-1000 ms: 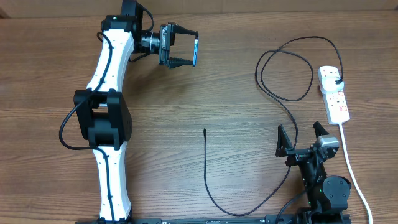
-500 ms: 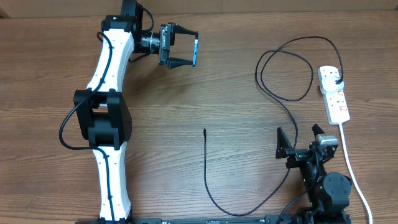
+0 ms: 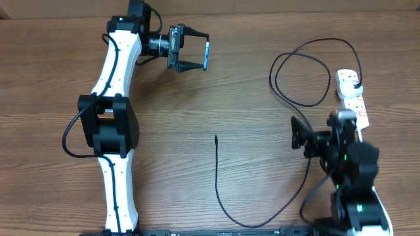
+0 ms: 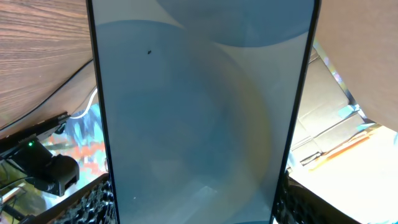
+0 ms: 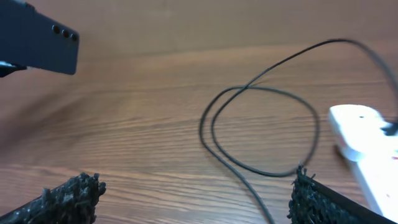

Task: Plug charger to phone and switch on socket
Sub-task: 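Raise the right gripper and move it toward the held phone, then close the right gripper on the phone's lower edge beside the left gripper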

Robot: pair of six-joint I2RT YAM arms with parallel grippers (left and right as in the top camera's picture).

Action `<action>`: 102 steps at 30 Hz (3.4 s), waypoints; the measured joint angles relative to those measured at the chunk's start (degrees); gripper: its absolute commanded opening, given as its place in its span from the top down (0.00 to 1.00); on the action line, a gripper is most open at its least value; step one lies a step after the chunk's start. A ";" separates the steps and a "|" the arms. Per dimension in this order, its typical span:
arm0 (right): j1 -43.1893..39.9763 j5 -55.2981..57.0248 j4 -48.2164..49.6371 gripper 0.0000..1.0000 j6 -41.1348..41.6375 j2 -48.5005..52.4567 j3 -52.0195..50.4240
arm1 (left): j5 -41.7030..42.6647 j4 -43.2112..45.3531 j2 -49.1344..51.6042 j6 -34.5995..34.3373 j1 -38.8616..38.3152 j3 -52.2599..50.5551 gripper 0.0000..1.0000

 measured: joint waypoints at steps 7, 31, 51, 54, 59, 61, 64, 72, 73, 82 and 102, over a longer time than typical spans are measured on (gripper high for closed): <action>0.00 -11.87 -1.73 0.00 0.00 21.44 12.37 | -0.20 0.00 0.00 0.00 0.00 0.00 0.96; 0.02 -56.17 6.97 0.00 6.29 40.63 22.51 | -4.92 -0.24 0.00 -0.02 0.00 0.00 0.96; 0.02 -50.31 15.72 0.00 21.29 40.63 22.62 | -14.75 1.44 0.00 -1.40 0.00 0.00 0.96; 0.00 -48.17 18.05 0.00 25.33 40.63 22.64 | -14.99 2.60 0.00 -1.55 -0.17 0.00 0.96; 0.42 -44.50 25.31 0.00 32.85 41.07 23.06 | -15.28 4.72 0.00 -1.64 -1.14 0.02 0.96; 1.25 -43.93 25.70 0.00 34.69 42.23 24.24 | -15.50 4.74 0.00 -1.77 -1.51 0.02 0.96; 2.51 -43.32 25.70 0.00 36.22 45.22 26.43 | -15.82 4.76 0.00 -1.77 -1.86 0.02 0.96; 4.44 -42.71 25.62 0.00 37.33 52.46 30.08 | -17.57 4.98 0.00 -1.88 -1.99 0.02 0.96; 4.59 -42.51 25.38 0.00 37.31 52.70 30.16 | -18.03 5.03 0.00 -2.01 -1.99 0.02 0.96; 6.73 -37.18 18.32 0.00 35.12 52.98 30.38 | -20.72 5.18 0.00 -3.19 -2.23 0.02 0.96; 14.69 -26.29 7.37 0.03 30.03 53.55 36.65 | -25.77 5.16 0.00 -3.28 -2.25 0.02 0.96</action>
